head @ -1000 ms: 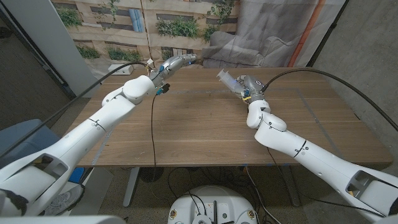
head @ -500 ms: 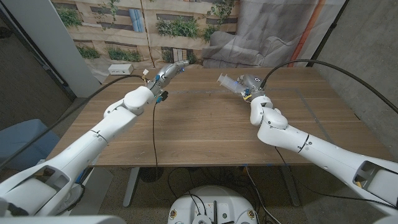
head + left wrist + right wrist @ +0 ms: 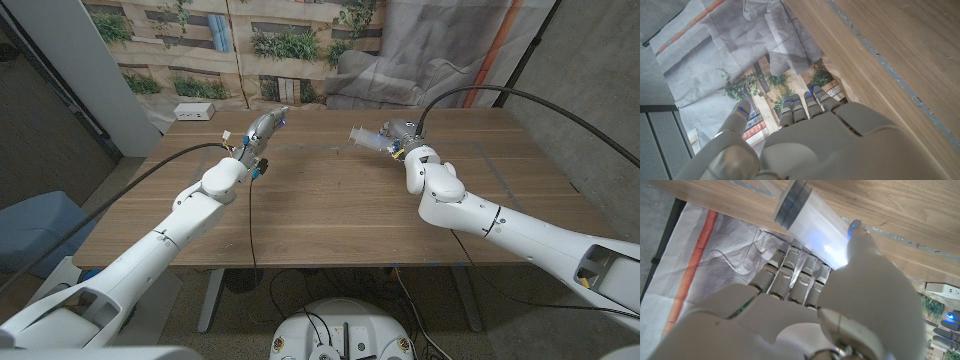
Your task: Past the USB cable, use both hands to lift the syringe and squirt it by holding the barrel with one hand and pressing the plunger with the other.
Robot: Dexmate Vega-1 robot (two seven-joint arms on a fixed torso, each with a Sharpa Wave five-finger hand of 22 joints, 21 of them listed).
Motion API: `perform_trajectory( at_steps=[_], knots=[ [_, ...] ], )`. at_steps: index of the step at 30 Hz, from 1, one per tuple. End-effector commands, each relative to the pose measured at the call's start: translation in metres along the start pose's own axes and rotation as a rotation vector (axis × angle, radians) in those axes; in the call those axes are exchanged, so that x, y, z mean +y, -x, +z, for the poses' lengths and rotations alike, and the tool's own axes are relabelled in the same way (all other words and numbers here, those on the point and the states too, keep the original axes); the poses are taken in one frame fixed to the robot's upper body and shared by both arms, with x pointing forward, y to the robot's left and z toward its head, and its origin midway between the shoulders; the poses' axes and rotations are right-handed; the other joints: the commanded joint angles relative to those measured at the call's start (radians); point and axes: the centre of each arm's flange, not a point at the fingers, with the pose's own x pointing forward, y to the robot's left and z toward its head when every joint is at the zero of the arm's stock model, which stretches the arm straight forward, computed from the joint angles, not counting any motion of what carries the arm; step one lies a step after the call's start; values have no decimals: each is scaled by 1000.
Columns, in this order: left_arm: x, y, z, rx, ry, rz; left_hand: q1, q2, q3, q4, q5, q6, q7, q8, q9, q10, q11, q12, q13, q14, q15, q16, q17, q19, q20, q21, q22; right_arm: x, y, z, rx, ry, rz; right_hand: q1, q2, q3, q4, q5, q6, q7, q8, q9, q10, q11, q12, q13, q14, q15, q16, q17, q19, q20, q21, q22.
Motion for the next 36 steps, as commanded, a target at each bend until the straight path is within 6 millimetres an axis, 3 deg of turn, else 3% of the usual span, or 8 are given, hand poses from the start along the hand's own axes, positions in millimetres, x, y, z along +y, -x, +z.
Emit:
perform_trajectory(
  at_steps=[1,36],
  knots=[
    [1,16,-29,28,113,109,9,65,1,-5,3,-5,-3,0,2,-5,1,2,1,-7,-26,-4,2,7,-45,9,4,3,-10,6,-41,45,90,87,139,0,-1,6,17,-25,-3,4,36,-42,-1,2,-2,-151,-4,7,2,-95,1,3],
    [-2,39,-69,113,284,202,8,67,-5,-5,3,-7,-3,1,2,-10,3,3,1,-11,-23,-2,4,6,-46,8,4,45,-18,21,-67,140,206,67,130,-17,2,5,9,-26,-15,6,14,-42,-12,11,-13,-148,-6,21,-1,-92,1,3]
  ],
)
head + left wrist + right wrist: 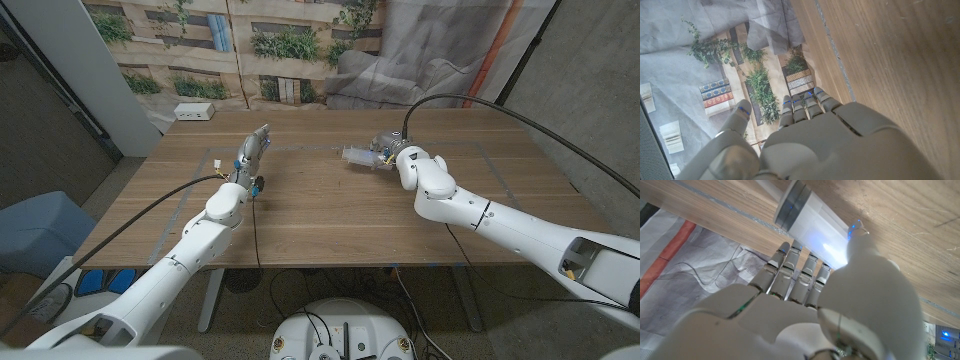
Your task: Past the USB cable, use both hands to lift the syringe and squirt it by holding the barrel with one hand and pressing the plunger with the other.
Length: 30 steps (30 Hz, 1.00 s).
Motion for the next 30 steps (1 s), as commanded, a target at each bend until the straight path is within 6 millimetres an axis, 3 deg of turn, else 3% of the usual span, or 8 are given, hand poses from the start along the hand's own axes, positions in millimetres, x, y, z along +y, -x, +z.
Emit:
perform_trajectory(
  at_steps=[1,19,30],
  knots=[
    [1,7,-14,36,67,22,7,66,0,-1,3,-2,2,1,2,-5,-4,3,1,-2,-25,-2,2,6,-46,8,4,16,-4,7,-5,39,27,73,125,-5,1,5,8,-15,-4,1,29,-29,2,4,3,-154,2,7,-1,-93,1,3],
    [-8,2,-23,62,91,-12,5,65,1,1,4,-2,3,1,2,-3,-2,5,1,-1,-24,-2,2,6,-47,8,5,29,-12,10,0,75,56,58,115,-16,2,0,-9,-13,-14,2,21,-19,0,12,-1,-152,0,13,2,-96,2,2],
    [-11,0,-27,68,99,-7,3,65,2,2,4,-3,3,1,2,-2,-3,6,1,-2,-23,-2,2,6,-47,8,5,30,-12,12,2,84,76,31,85,-41,2,-8,-76,-8,-45,4,-43,-5,-23,22,-43,-146,-15,20,-2,-80,0,2]
  ],
)
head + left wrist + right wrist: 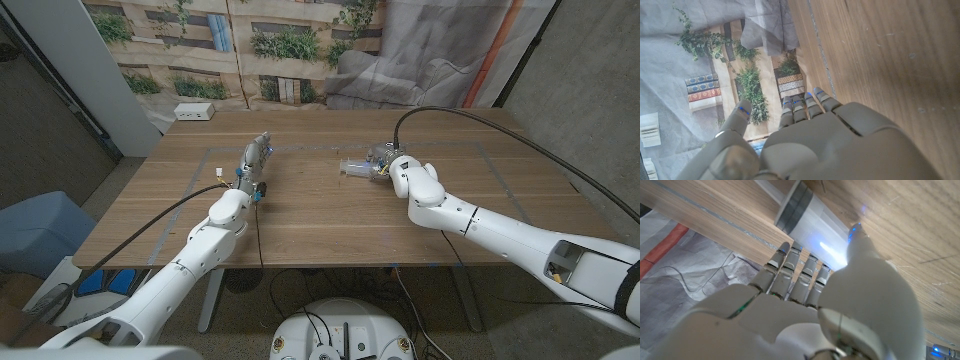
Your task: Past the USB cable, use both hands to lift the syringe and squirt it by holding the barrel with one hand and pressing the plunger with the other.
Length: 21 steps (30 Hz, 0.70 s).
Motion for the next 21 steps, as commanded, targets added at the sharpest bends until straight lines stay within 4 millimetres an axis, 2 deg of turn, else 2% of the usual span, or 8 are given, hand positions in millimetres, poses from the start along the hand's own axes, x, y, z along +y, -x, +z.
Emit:
perform_trajectory(
  at_steps=[1,5,13,16,21],
  knots=[
    [-3,-2,-6,16,8,-2,3,65,2,2,4,0,0,1,2,-2,-2,6,1,-1,-23,-1,3,6,-46,8,5,2,-1,2,4,12,26,58,49,-19,-2,-7,-42,1,-19,4,-47,11,-14,9,-33,-151,-10,9,-3,-76,-1,2],
    [-4,-2,-7,19,11,0,2,66,2,4,4,1,0,1,2,0,-2,7,1,-1,-23,-1,3,7,-45,8,5,0,0,2,4,12,34,38,35,-35,3,-10,-79,2,-37,4,-87,22,-25,11,-70,-143,-18,17,-12,-58,-4,2],
    [-5,-3,-9,15,41,11,0,68,4,7,5,2,2,2,2,0,-2,7,1,2,-21,0,3,8,-45,9,5,-3,3,2,-3,8,32,15,20,-55,7,-11,-134,3,-63,4,-136,30,-31,11,-127,-139,-26,33,-31,-43,-10,2],
    [-5,-3,-9,17,39,9,-2,68,4,9,5,3,2,2,2,2,1,8,1,2,-20,1,4,9,-46,9,5,-4,4,2,-4,12,35,8,6,-64,4,-10,-151,8,-71,4,-160,41,-34,9,-151,-136,-29,38,-39,-27,-12,1],
    [-5,-2,-11,20,42,7,-4,69,4,11,5,4,3,3,2,5,-2,9,1,3,-21,1,4,10,-47,9,5,-6,5,2,-18,9,45,-17,0,-77,12,-11,-190,6,-87,4,-204,48,-34,14,-200,-123,-38,51,-53,-3,-14,1]
  ],
)
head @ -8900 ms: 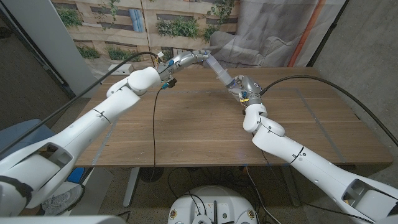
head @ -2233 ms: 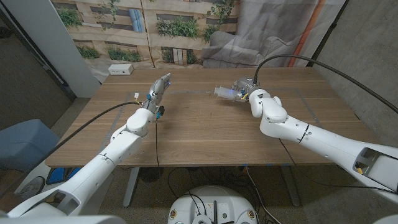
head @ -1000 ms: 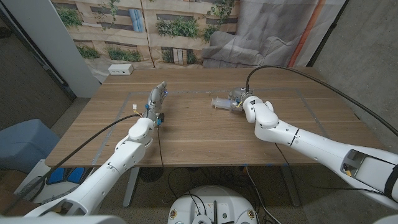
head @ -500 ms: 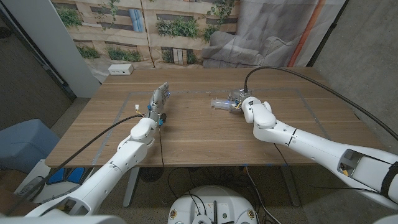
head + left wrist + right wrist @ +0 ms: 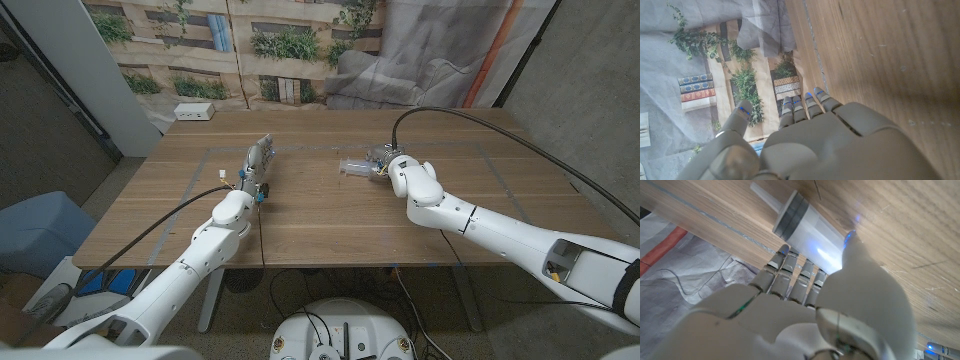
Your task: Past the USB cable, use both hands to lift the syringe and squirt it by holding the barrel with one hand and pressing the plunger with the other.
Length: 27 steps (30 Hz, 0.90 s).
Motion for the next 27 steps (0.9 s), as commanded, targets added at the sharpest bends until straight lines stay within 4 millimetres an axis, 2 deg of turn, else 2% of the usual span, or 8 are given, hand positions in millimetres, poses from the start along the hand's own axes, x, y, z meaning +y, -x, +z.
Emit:
perform_trajectory(
  at_steps=[1,6,10,14,15,18,23,27],
  knots=[
    [-1,0,-3,2,17,3,-4,68,1,8,5,4,3,3,2,5,-2,5,1,4,-21,1,4,10,-47,9,5,-5,3,0,-17,-2,11,-21,-12,-12,7,0,-24,3,-10,3,-31,6,-3,7,-31,-142,-6,11,-13,-4,-6,1],
    [-1,1,-3,2,14,3,-5,69,2,10,5,4,3,3,2,6,-2,5,1,5,-20,2,4,10,-47,9,5,-8,4,1,-31,10,30,-52,-24,-26,12,-7,-67,8,-26,3,-86,26,-2,15,-77,-100,-16,21,-30,28,-8,2],
    [0,1,-2,0,11,1,-6,69,2,11,5,4,3,3,2,6,-1,5,1,5,-20,2,4,11,-47,9,5,-10,4,1,-41,11,55,-74,-30,-34,15,-12,-114,11,-43,4,-134,41,-5,20,-114,-80,-26,27,-52,47,-12,2],
    [0,1,-2,-1,10,-1,-6,69,3,12,5,4,3,3,2,6,1,5,1,5,-19,1,4,11,-46,9,5,-12,5,2,-58,14,78,-114,-38,-44,20,-20,-188,31,-65,5,-215,55,-8,22,-181,-35,-52,30,-90,76,-13,3],
    [0,1,-2,-1,9,-2,-6,69,3,12,5,5,3,3,2,6,0,5,1,5,-19,1,4,11,-46,9,5,-12,5,2,-62,15,84,-119,-39,-46,21,-21,-203,35,-69,5,-222,60,-6,23,-183,-34,-53,30,-95,80,-13,3],
    [0,1,-2,-3,11,-7,-6,69,4,12,5,5,3,3,2,6,0,4,2,5,-19,1,4,11,-47,9,5,-13,5,2,-78,9,93,-141,-45,-51,23,-26,-242,46,-78,5,-255,66,-7,21,-219,-1,-70,27,-115,98,-14,3],
    [0,-1,-1,-3,6,-21,-6,69,5,13,6,5,3,3,2,6,-1,5,2,5,-19,0,4,11,-46,9,5,-17,6,1,-97,7,95,-175,-46,-57,30,-30,-288,61,-85,6,-301,71,-8,18,-263,18,-94,19,-142,115,-17,3],
    [2,-3,0,-4,2,-32,-6,69,5,13,6,5,4,3,2,7,0,5,2,5,-19,0,3,11,-46,9,5,-21,7,1,-104,7,101,-201,-45,-60,34,-30,-337,78,-94,5,-339,91,-9,14,-300,38,-114,12,-168,126,-19,2]
  ],
)
